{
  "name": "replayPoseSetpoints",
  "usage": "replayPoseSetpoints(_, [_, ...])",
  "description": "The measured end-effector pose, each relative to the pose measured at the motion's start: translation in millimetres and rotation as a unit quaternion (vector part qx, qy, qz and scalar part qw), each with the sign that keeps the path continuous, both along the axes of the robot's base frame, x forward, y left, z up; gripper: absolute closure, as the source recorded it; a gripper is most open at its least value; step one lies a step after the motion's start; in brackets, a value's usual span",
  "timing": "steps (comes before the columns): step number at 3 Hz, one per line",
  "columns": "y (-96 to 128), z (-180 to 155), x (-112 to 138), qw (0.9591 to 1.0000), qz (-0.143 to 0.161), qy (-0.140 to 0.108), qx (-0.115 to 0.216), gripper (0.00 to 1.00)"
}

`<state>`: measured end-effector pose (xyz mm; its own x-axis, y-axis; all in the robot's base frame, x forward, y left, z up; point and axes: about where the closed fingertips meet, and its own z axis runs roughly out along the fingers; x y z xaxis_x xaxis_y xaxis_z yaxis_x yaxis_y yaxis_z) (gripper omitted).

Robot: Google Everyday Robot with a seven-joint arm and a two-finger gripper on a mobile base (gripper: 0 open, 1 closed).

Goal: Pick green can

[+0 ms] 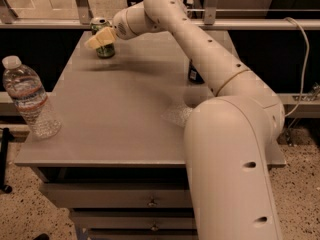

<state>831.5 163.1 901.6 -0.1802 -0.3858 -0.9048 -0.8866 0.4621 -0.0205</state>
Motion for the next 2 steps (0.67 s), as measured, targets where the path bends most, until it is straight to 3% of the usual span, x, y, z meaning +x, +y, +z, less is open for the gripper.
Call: replayPoseSetpoints(2, [7.1, -17.3, 11.9, 0.9999, -0.009, 0.003, -0.004, 0.64])
